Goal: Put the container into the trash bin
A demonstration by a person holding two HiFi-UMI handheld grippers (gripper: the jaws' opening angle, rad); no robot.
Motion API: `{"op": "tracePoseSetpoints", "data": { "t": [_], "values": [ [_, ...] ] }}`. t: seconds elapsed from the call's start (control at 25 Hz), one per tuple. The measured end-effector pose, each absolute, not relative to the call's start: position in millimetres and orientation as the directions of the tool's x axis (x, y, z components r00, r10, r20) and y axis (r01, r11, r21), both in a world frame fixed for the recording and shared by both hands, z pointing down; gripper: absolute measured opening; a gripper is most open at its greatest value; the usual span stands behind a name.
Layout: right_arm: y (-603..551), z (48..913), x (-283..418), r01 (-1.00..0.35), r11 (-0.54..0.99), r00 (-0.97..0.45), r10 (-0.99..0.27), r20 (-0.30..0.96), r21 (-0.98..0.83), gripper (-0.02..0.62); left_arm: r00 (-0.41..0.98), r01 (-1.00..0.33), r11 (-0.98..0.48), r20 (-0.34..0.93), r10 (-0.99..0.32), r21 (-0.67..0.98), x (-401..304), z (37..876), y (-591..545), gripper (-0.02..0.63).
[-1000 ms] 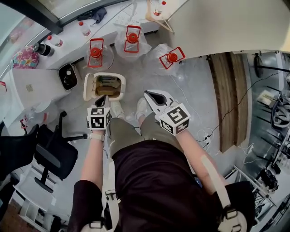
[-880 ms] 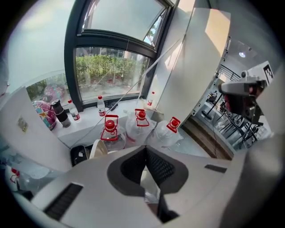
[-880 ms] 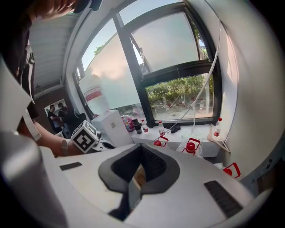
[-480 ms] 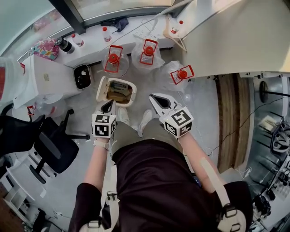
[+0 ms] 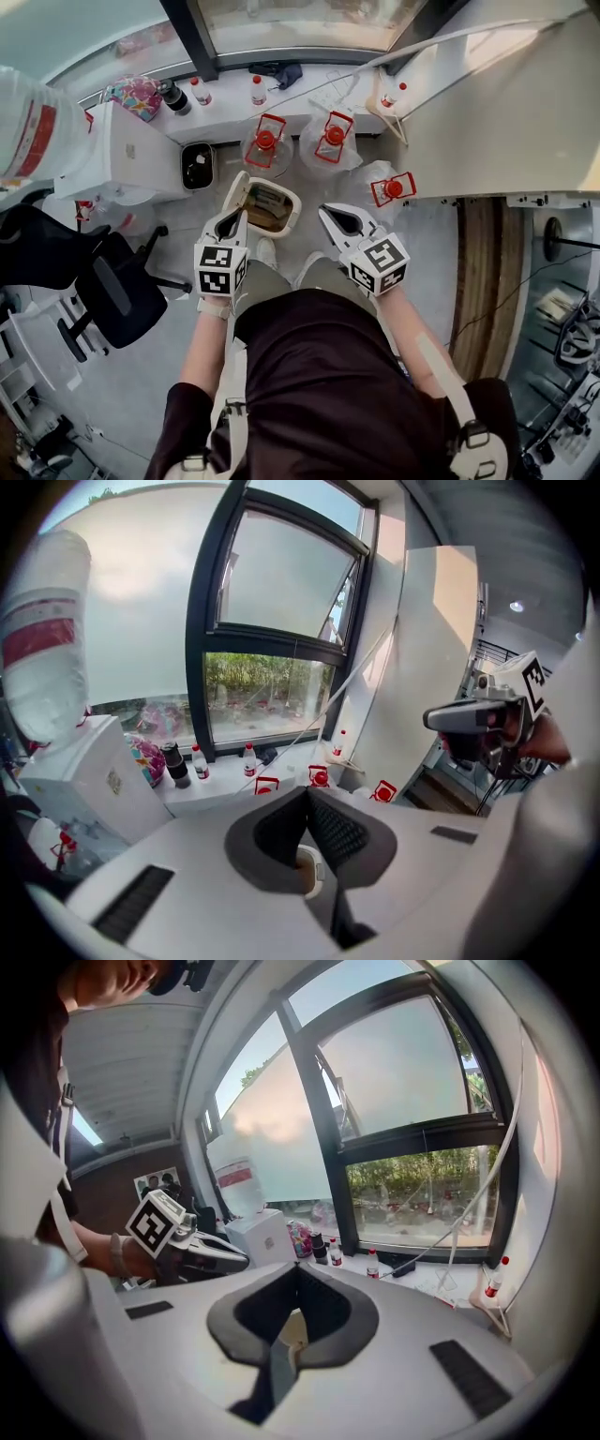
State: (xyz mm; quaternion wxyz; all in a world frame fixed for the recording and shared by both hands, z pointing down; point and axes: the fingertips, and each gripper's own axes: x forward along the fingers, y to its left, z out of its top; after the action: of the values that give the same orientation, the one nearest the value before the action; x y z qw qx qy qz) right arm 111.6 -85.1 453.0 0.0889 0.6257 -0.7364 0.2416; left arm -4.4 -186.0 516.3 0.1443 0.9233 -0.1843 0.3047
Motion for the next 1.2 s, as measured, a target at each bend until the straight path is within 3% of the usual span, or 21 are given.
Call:
{"op": "tracePoseSetpoints", "data": {
  "t": [0.6, 1.2],
  "values": [
    [-117.0, 383.2, 105.3, -0.95, 0.247, -0.298, -0.902, 0.313, -0.193, 0.015, 0.803, -0.488, -0.868, 0.436, -0.406, 0.091, -15.3, 407.5, -209.5, 0.01],
    [-120.3, 313.7, 104.0, -0.938, 0.326, -0.342, -0.925, 0.165, -0.116, 0.015, 0.868, -0.474, -0.879, 0.147, -0.475, -0.043, -8.2, 303.4, -196.0, 0.011]
  ]
}}
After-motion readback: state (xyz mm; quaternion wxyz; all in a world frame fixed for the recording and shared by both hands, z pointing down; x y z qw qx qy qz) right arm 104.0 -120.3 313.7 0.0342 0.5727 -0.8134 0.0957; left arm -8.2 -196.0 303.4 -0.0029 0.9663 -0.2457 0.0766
